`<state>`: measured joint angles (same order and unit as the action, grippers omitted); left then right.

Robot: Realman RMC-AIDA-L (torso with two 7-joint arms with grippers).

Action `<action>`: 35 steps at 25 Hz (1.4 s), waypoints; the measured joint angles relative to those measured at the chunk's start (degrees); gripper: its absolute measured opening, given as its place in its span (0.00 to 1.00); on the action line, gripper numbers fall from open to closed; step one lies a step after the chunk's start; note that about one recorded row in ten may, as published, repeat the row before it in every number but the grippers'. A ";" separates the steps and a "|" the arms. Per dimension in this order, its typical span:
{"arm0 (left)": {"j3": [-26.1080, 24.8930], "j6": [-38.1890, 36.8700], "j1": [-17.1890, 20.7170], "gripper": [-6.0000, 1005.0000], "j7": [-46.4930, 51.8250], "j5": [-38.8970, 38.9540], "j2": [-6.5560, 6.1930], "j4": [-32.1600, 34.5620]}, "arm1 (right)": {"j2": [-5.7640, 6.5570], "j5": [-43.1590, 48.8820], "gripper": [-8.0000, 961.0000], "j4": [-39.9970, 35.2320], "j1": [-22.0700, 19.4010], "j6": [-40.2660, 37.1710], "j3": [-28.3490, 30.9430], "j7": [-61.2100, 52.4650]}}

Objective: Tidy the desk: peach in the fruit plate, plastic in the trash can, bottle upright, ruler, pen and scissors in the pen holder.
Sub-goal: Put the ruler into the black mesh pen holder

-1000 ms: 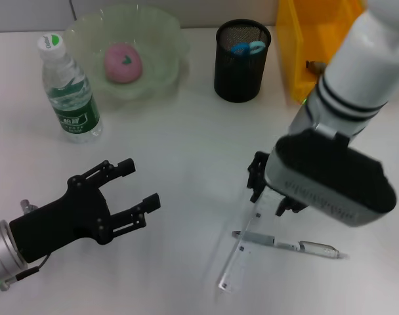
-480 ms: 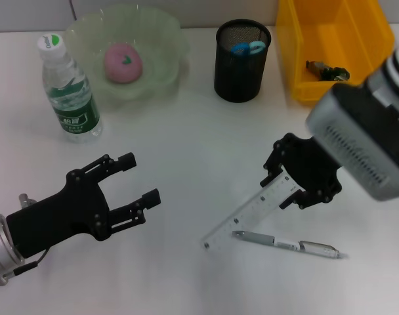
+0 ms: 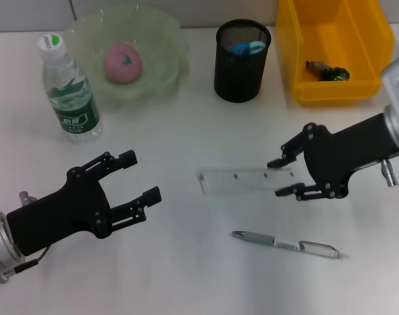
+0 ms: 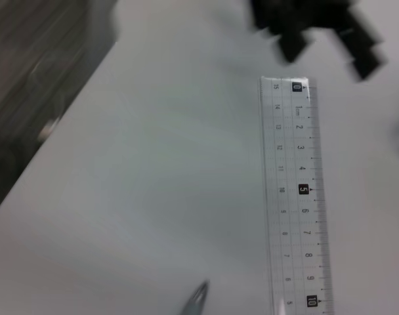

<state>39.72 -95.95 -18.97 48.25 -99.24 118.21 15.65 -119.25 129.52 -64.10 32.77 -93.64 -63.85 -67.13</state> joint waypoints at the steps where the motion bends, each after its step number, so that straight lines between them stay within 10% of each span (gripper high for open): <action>1: -0.04 -0.09 -0.01 0.82 0.00 0.05 0.00 0.00 | 0.02 -1.35 0.40 1.61 -0.23 0.08 1.83 0.30; 16: 0.39 -1.46 -0.16 0.82 0.43 -0.03 0.11 0.48 | 0.02 -35.67 0.40 27.33 -7.84 5.07 9.07 11.95; 35: 0.63 -2.37 -1.11 0.82 -0.01 -0.34 0.27 0.33 | -0.20 -43.64 0.40 41.01 -5.24 13.57 8.70 12.33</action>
<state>40.34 -98.33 -20.07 48.24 -99.58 118.47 15.98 -119.46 85.88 -23.09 27.53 -80.07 -55.15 -54.79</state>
